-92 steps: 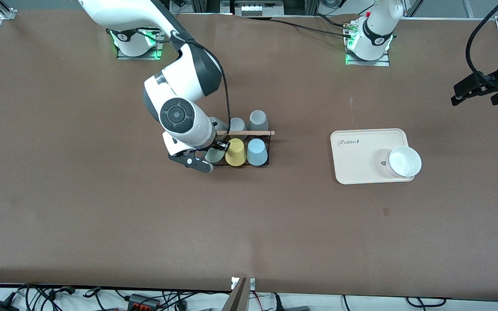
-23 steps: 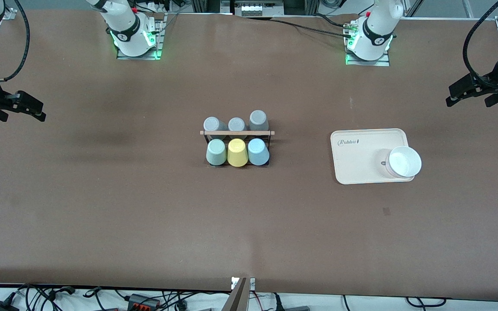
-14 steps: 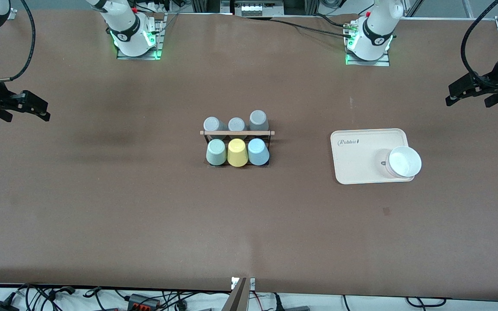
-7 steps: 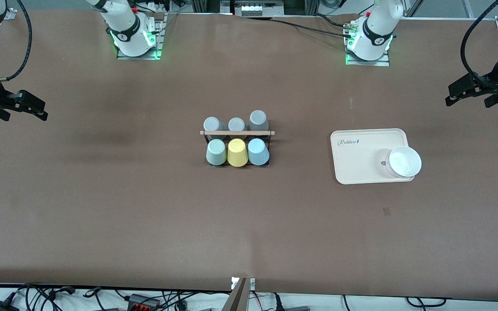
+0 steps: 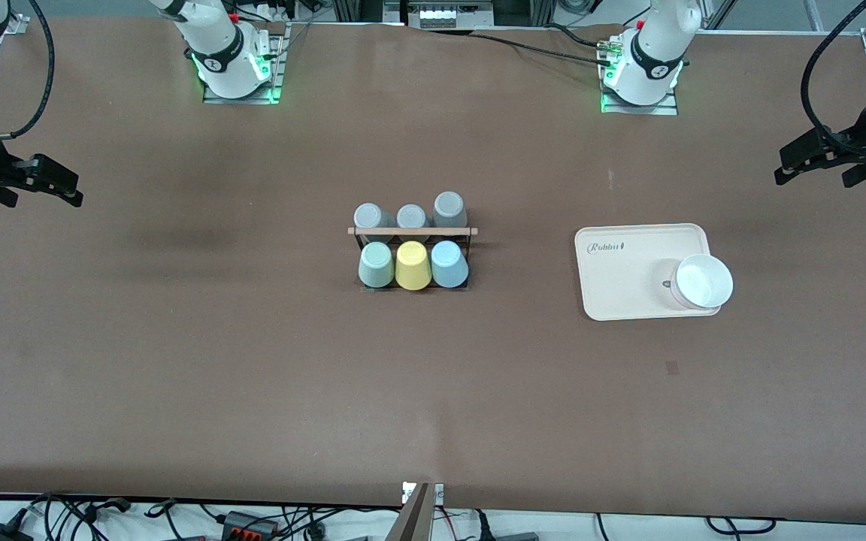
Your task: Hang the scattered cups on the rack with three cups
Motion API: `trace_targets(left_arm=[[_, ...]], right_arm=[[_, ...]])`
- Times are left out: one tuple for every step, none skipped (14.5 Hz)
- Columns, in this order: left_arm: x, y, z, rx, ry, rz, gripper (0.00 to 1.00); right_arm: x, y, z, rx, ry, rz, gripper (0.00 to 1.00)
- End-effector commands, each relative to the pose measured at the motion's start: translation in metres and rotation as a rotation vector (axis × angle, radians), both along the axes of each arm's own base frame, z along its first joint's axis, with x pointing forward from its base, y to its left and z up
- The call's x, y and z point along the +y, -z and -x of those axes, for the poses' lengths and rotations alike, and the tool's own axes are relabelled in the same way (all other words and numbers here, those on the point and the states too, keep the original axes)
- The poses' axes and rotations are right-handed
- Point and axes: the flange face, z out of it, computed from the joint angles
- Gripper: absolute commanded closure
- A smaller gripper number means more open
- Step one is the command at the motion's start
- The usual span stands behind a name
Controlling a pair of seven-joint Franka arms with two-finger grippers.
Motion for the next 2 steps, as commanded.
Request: trace_targets(left_arm=[[0.0013,-0.0047,-0.0008,-0.002,0.013,0.004,0.0],[0.0013,-0.0047,-0.0008,-0.002,0.013,0.004,0.0]], right_arm=[[0.0013,-0.0046,0.0073,0.002,-0.004,-0.003,0.0],[0.0015,-0.0046,0.0073,0.002,-0.004,-0.005,0.0]])
